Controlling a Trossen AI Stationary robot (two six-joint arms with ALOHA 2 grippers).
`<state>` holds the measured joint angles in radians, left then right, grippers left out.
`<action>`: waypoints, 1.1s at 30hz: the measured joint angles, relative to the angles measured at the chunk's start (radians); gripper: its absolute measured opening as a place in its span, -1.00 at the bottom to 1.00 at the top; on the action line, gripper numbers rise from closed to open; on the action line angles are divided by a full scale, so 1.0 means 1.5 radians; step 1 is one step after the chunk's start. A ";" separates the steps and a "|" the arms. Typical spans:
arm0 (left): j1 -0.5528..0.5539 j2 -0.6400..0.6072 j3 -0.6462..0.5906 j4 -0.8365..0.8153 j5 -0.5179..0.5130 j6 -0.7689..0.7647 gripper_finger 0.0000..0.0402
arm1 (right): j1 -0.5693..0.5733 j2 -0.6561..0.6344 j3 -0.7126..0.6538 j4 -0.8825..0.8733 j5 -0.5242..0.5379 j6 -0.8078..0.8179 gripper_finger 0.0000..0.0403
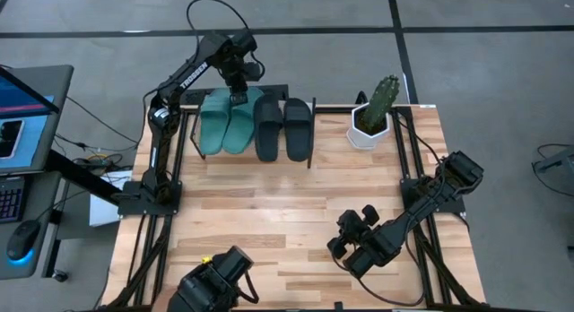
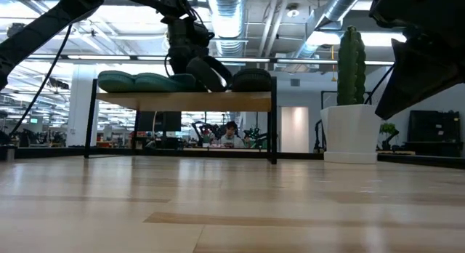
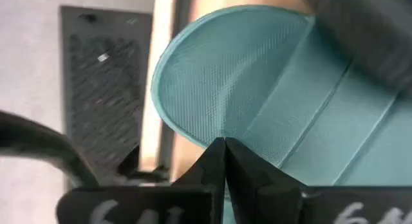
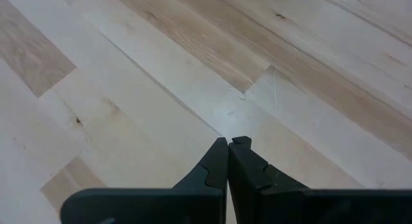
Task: Pick and place slides into the shelf
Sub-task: Adjust the slides on the shelf
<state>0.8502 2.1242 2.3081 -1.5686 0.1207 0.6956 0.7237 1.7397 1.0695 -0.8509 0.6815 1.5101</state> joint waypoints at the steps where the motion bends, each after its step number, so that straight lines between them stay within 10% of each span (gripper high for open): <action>1: -0.002 0.000 0.000 -0.001 0.014 -0.006 -1.00 | 0.002 0.000 0.000 0.000 0.000 0.000 -1.00; 23: -0.022 -0.019 0.000 -0.002 -0.263 -0.155 -1.00 | 0.011 0.000 0.000 0.010 -0.001 0.000 -1.00; 33: -0.024 -0.109 0.000 -0.002 -0.109 -0.196 -1.00 | 0.011 0.000 0.000 0.011 -0.001 0.000 -1.00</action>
<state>0.8146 1.9606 2.3081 -1.5715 -0.0423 0.4011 0.7395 1.7397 1.0695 -0.8349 0.6807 1.5101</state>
